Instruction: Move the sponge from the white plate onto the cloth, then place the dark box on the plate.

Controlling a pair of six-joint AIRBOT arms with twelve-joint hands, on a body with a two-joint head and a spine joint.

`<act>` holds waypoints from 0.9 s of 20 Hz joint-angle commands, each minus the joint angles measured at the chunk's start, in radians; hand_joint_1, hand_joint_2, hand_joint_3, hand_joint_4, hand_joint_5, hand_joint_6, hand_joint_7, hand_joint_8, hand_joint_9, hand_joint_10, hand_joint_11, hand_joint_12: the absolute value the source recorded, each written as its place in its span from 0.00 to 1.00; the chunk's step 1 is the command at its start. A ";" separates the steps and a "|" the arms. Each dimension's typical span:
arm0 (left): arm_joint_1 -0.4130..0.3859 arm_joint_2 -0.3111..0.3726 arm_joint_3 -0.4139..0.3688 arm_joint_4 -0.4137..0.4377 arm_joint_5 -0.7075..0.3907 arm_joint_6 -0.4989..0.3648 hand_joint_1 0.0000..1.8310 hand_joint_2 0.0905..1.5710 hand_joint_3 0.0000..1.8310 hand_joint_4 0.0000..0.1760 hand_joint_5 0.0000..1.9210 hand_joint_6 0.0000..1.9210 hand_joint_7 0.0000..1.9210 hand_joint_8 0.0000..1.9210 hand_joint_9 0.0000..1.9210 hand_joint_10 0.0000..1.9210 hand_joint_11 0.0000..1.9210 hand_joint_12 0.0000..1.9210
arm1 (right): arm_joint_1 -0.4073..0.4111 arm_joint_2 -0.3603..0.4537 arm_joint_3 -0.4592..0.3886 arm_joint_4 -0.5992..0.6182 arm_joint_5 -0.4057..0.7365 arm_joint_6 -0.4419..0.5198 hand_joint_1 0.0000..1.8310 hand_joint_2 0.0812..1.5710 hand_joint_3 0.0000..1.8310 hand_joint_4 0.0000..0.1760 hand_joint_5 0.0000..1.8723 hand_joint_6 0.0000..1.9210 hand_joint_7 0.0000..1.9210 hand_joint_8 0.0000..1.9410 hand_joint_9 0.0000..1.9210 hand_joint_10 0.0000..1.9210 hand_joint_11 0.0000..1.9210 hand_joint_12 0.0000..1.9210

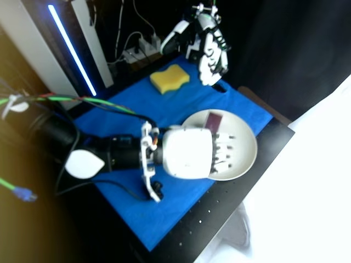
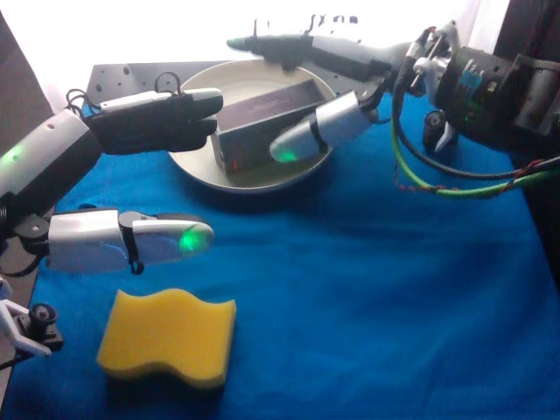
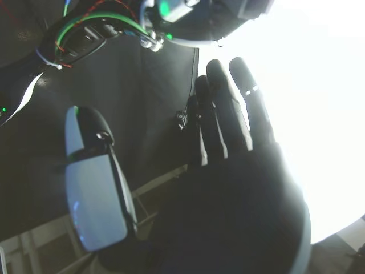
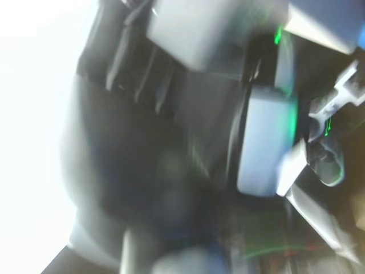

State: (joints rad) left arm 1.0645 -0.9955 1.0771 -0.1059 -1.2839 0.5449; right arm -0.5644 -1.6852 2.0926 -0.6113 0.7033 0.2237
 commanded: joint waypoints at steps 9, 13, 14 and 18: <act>0.020 0.025 -0.032 -0.059 -0.201 0.000 0.41 0.54 0.00 0.00 0.24 0.00 0.32 0.00 0.35 0.01 0.12 0.59 | 0.010 0.351 -0.321 0.268 0.446 -0.149 0.42 0.45 0.00 1.00 0.00 0.00 0.00 0.00 0.00 0.00 0.00 0.00; 0.135 0.082 -0.084 -0.153 -0.307 0.021 0.39 0.55 0.00 0.00 0.24 0.00 0.32 0.00 0.36 0.01 0.09 0.72 | -0.157 0.519 -0.502 0.350 0.599 -0.194 0.34 0.43 0.00 1.00 0.00 0.00 0.00 0.00 0.00 0.00 0.00 0.00; 0.188 0.106 -0.110 -0.192 -0.354 0.034 0.39 0.56 0.00 0.00 0.23 0.00 0.32 0.00 0.36 0.02 0.07 0.75 | -0.211 0.533 -0.531 0.377 0.638 -0.196 0.42 0.42 0.00 1.00 0.00 0.00 0.00 0.00 0.00 0.00 0.00 0.00; 0.318 0.152 -0.165 -0.284 -0.447 0.053 0.42 0.55 0.00 0.00 0.22 0.00 0.30 0.00 0.20 0.39 0.01 0.87 | -0.452 0.600 -0.666 0.528 0.806 -0.252 0.40 0.44 0.00 1.00 0.00 0.00 0.00 0.00 0.00 0.00 0.00 0.00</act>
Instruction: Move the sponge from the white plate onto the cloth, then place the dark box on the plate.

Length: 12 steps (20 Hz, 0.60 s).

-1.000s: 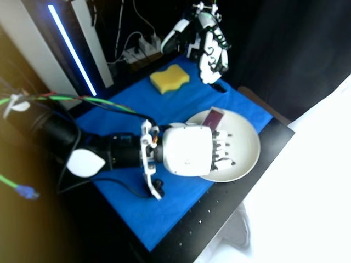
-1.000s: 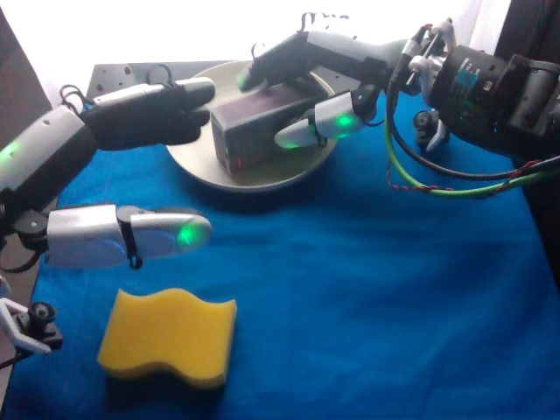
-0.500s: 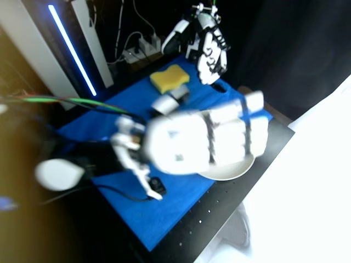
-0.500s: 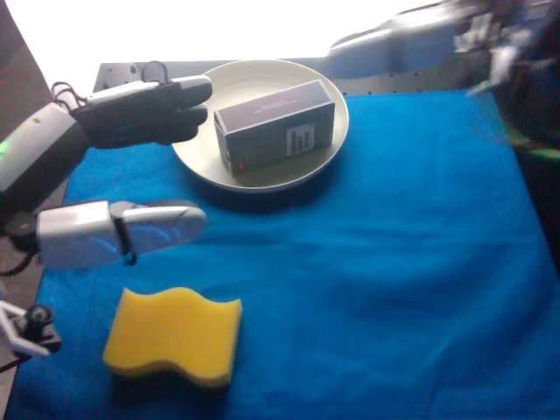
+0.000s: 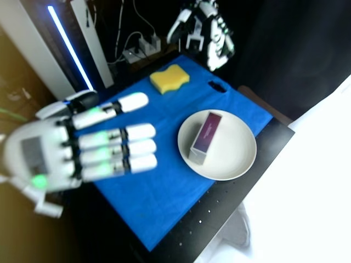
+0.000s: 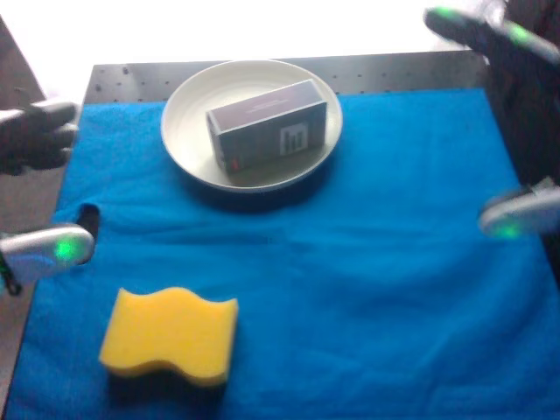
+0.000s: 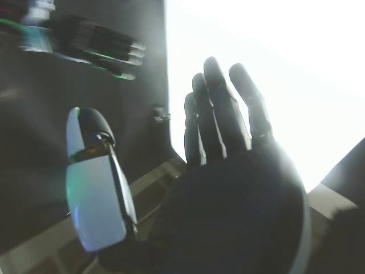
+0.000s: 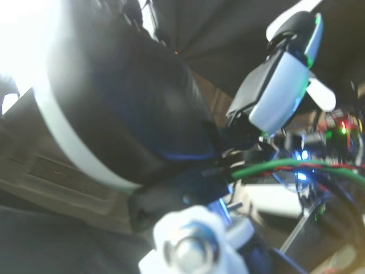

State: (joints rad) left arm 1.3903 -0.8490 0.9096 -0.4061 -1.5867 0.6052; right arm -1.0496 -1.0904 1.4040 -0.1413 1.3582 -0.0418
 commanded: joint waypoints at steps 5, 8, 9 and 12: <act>-0.001 0.006 0.004 0.009 -0.144 -0.003 0.45 0.52 0.00 0.00 0.20 0.00 0.27 0.01 0.10 0.52 0.00 0.81 | -0.138 0.064 -0.091 0.201 0.272 -0.059 0.41 0.47 0.01 1.00 0.00 0.00 0.00 0.00 0.00 0.00 0.00 0.00; -0.011 0.004 0.010 0.008 -0.145 0.000 0.38 0.56 0.01 0.00 0.17 0.00 0.29 0.01 0.15 0.52 0.03 0.86 | -0.158 0.065 -0.102 0.228 0.302 -0.059 0.39 0.47 0.00 1.00 0.00 0.00 0.00 0.00 0.00 0.00 0.00 0.00; -0.021 0.002 0.010 0.009 -0.145 0.004 0.38 0.56 0.01 0.00 0.17 0.00 0.29 0.01 0.15 0.52 0.03 0.86 | -0.163 0.063 -0.104 0.235 0.322 -0.059 0.39 0.47 0.00 1.00 0.00 0.00 0.00 0.00 0.00 0.00 0.00 0.00; -0.066 0.001 0.018 0.037 -0.145 0.016 0.25 0.63 0.01 0.20 0.02 0.00 0.11 0.00 0.11 0.10 0.00 0.74 | -0.163 0.063 -0.107 0.237 0.363 -0.059 0.38 0.53 0.00 1.00 0.00 0.00 0.00 0.00 0.00 0.00 0.00 0.00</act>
